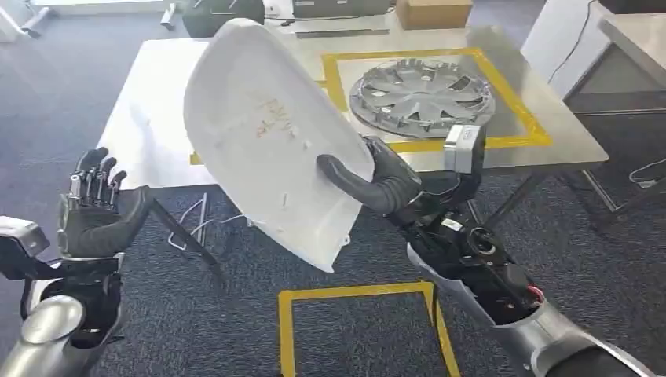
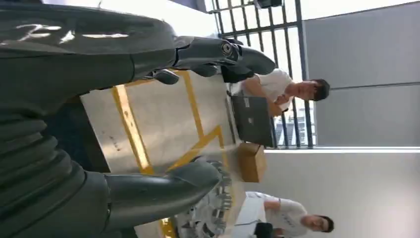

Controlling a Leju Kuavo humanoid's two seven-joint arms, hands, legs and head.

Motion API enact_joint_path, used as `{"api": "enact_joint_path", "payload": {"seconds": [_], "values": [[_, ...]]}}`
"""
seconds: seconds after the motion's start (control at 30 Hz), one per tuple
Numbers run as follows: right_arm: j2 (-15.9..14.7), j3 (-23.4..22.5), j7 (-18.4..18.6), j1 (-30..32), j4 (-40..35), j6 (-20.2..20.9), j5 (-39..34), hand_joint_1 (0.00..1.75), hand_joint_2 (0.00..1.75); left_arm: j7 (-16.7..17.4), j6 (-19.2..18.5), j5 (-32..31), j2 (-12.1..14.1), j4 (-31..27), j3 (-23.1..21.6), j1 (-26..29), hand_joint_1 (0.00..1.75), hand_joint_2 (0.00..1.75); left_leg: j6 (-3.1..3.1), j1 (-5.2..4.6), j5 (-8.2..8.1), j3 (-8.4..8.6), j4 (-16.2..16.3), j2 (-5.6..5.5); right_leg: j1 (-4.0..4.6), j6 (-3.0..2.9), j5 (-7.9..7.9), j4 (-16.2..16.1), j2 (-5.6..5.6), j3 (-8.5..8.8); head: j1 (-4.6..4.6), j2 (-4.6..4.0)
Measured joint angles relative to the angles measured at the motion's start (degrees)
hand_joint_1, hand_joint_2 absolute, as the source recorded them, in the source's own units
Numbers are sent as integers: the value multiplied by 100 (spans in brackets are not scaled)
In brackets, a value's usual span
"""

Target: Take the parts from the cabinet and place them on the table.

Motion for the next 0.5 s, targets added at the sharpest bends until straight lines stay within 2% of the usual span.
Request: {"api": "enact_joint_path", "payload": {"seconds": [0.03,0.07,0.1,0.13,0.2,0.23,0.27,0.3,0.37,0.4,0.43,0.47,0.5], "values": [[0,0,0,-2,0,0,0,175,175,0,-7,0,0,0,2,-1,0,175,33,-9,331,317,-650,3,2,12,-49,4,3,56,-11,2],[0,0,0,-2,0,0,0,175,175,0,-13,0,0,2,2,-5,0,175,82,-25,442,529,-1137,13,2,30,-97,7,0,82,-26,0],[0,0,-2,-20,2,0,0,175,175,0,-20,0,-4,2,2,-13,0,175,91,-68,352,599,-1190,16,45,61,-122,25,9,55,-44,2],[0,2,4,-22,4,0,0,175,175,-2,-22,0,-7,2,2,-20,0,175,115,-55,352,595,-1200,12,27,77,-130,26,9,53,-26,2],[0,0,0,-29,4,0,0,175,175,-2,-20,-2,0,2,2,-19,0,175,170,-89,300,601,-1199,1,1,134,-163,-18,4,86,-18,2],[0,-6,0,-39,2,0,0,175,175,-2,-20,-2,2,0,9,-24,0,175,188,-55,290,664,-1258,1,35,175,-203,-25,2,136,-22,2],[0,-11,-2,-34,4,0,0,175,175,-4,-24,-2,0,-2,9,-23,0,175,212,-28,270,756,-1306,3,9,195,-274,74,0,96,-4,2],[0,-9,-9,-64,4,7,-2,175,175,-9,-39,-9,-4,0,9,-45,0,175,252,-22,239,816,-1320,8,3,222,-409,417,-3,-46,41,2],[-2,-7,-11,-73,20,28,-11,175,175,-9,-77,-31,-7,0,9,-57,0,175,261,-21,186,867,-1320,10,-34,273,-728,1426,-3,-631,107,2],[-7,-7,-9,-53,33,28,-11,175,175,-9,-83,-44,-7,0,9,-52,0,175,258,-21,153,890,-1318,9,-55,299,-823,1862,-4,-931,116,2],[-9,-7,-11,-41,42,46,-11,175,175,-9,-83,-44,-7,0,9,-47,0,175,249,-18,125,924,-1317,6,-79,311,-769,2026,-6,-1116,131,2],[-9,-4,-11,-40,52,55,-11,175,175,-9,-85,-46,-7,0,9,-46,0,175,234,-10,87,973,-1317,-2,-105,328,-548,1868,-7,-1131,136,2],[-15,-7,-11,-43,59,57,-11,175,175,-9,-88,-46,-7,0,11,-47,0,175,212,0,45,1039,-1314,-13,-127,345,-206,1445,-8,-1005,160,2]]}}
